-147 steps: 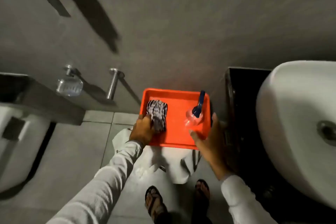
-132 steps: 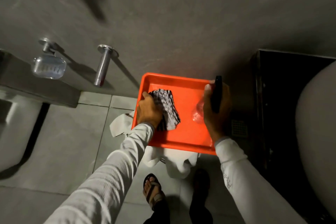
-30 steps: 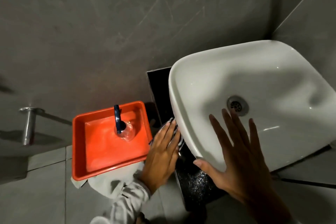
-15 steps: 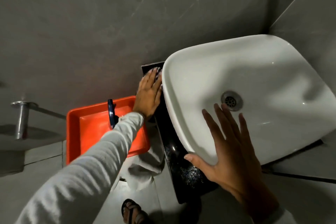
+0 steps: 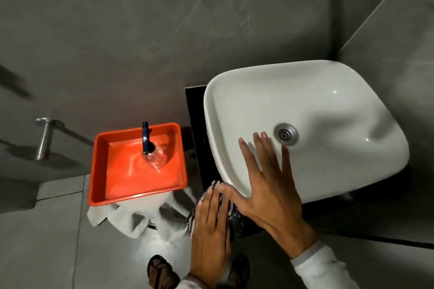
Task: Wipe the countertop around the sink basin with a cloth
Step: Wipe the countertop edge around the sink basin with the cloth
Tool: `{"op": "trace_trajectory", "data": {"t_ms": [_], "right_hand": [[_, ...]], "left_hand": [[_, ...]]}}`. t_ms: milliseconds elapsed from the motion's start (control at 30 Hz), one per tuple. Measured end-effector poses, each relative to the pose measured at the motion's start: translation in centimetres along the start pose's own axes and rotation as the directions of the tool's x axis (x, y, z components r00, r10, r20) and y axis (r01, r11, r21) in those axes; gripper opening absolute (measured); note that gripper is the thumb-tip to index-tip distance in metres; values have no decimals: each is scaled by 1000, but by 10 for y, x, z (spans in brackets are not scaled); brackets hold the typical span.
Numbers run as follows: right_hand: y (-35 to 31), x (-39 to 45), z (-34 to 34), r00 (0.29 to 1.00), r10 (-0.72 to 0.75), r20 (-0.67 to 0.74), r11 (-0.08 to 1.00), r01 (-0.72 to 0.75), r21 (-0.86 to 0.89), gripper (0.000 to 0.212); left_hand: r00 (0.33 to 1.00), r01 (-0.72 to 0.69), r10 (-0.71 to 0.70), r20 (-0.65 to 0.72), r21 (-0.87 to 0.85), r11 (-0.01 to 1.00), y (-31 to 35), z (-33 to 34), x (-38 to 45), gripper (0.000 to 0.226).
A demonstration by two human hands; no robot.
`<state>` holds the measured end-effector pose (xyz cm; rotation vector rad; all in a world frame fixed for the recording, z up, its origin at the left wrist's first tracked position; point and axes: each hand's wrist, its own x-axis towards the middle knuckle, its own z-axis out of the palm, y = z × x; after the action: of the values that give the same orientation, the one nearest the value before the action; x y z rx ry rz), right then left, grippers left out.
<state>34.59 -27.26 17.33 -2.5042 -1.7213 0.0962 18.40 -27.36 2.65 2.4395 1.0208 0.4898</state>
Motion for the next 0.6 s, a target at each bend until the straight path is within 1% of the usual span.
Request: {"op": "trace_trajectory", "data": {"t_ms": [33, 67, 100, 167, 200, 233, 267, 300, 367, 433, 467, 533, 600], "right_hand": [[0, -1, 1, 1000, -11, 5, 1000, 11, -2, 106], [1, -1, 2, 1000, -20, 9, 1000, 20, -5, 107], [2, -1, 2, 1000, -27, 8, 1000, 27, -5, 108], [4, -2, 2, 999, -47, 6, 999, 47, 3, 107], [5, -2, 2, 998, -55, 5, 998, 55, 14, 105], [6, -2, 3, 998, -61, 2, 998, 61, 27, 102], [7, -3, 4, 998, -67, 0, 997, 66, 43, 99], [8, -3, 4, 998, -69, -5, 996, 69, 57, 96], [14, -2, 3, 997, -76, 3, 995, 75, 58, 93], [28, 0, 0, 998, -62, 1, 998, 62, 33, 91], [36, 1, -3, 998, -55, 0, 998, 55, 18, 91], [45, 3, -6, 999, -46, 7, 999, 45, 11, 92], [45, 3, -5, 998, -54, 20, 999, 53, 12, 93]], "left_hand": [[1000, -27, 27, 14, 31, 999, 2, 0, -7, 69], [996, -83, 82, 31, 51, 995, 0, 0, -12, 69], [985, -169, 165, 54, 68, 983, -3, -2, -16, 69], [933, -357, 346, 103, 111, 928, -19, -12, -12, 68], [904, -425, 411, 118, 145, 893, -30, -18, 0, 65], [893, -449, 435, 119, 161, 879, -40, -25, 15, 60], [900, -433, 420, 113, 150, 889, -46, -30, 30, 55], [919, -389, 376, 118, 124, 913, -50, -33, 43, 51], [949, -300, 286, 129, 100, 949, -45, -30, 50, 53], [951, -295, 285, 116, 85, 952, -33, -22, 35, 60], [944, -319, 309, 117, 78, 945, -26, -21, 22, 64], [903, -411, 396, 166, 69, 909, -19, -24, 0, 70], [829, -531, 507, 238, 49, 846, -23, -28, -13, 73]]}}
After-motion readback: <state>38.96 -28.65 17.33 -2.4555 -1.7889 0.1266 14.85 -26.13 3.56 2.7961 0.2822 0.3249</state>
